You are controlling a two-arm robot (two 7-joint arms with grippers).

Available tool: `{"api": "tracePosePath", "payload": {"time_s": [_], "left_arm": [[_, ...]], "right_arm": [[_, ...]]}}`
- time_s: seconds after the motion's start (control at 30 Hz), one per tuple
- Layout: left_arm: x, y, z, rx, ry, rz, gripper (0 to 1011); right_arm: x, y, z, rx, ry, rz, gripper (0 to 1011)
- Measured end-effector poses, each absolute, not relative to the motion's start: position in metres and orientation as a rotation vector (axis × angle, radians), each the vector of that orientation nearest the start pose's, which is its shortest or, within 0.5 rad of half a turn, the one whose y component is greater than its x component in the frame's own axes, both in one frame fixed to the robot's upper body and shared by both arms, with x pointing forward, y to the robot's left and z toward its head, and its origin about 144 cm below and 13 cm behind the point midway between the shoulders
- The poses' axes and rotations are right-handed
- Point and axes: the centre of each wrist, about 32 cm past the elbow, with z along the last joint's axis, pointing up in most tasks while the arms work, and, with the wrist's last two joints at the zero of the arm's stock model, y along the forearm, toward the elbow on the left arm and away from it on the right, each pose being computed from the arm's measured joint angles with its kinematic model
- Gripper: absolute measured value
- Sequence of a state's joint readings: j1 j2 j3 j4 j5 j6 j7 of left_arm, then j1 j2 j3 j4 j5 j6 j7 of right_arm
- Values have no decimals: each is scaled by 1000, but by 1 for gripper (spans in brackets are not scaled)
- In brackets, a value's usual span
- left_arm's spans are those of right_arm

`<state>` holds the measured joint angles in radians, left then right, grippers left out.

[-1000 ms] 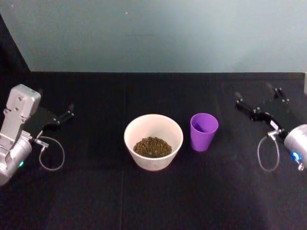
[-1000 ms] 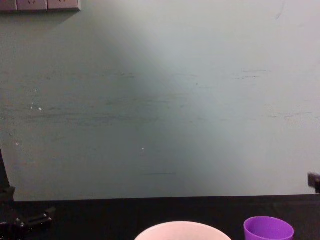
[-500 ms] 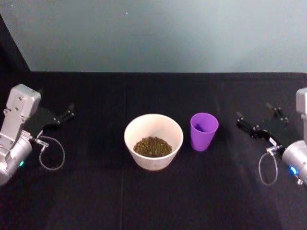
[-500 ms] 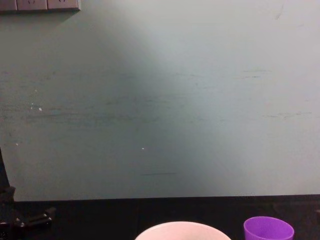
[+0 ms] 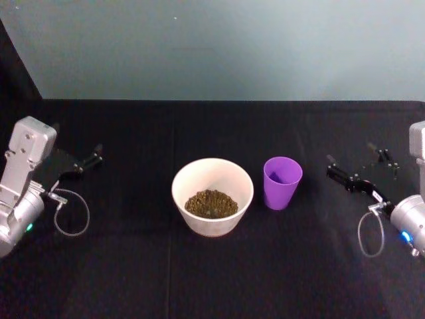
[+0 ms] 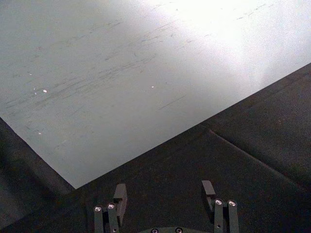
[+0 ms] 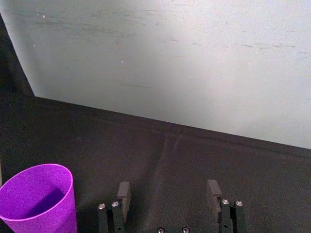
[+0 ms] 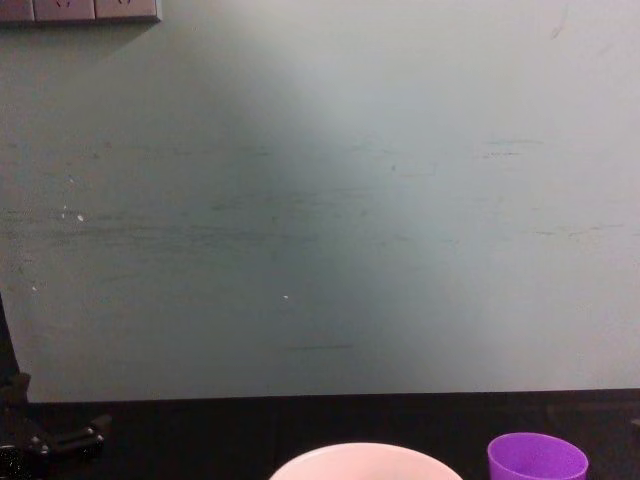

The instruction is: Pick up the cup and pour the mung beans from the cup into the bowl.

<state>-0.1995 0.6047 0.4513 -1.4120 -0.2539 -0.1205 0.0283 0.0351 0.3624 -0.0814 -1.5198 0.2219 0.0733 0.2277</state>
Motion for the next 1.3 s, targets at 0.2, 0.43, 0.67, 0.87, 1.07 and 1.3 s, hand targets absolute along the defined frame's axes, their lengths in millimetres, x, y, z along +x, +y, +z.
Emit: {"api": "tracePosePath", "payload": {"time_s": [0.2,0.43,0.67,0.87,1.07,1.3], "left_arm": [[489,310,1140,304,-285,1248,1000],[489,310,1140,304,-285,1248,1000],[489,310,1140,304,-285,1248,1000],[489,310,1140,304,-285,1248,1000],[489,310,1140,304,-285,1248,1000],[489,310,1140,304,-285,1248,1000]], "right_arm": [[468,-314,1148,-197,-5,-1283,1003],[468,-314,1148,-198,-6,-1282,1003],[468,-314,1149,-198,-6,-1282,1003],[468,-314,1149,-199,-6,-1282,1003],[468,-314,1149,-199,-6,-1282,1003],[468,-314,1149,-199,-6,-1282,1003]]}}
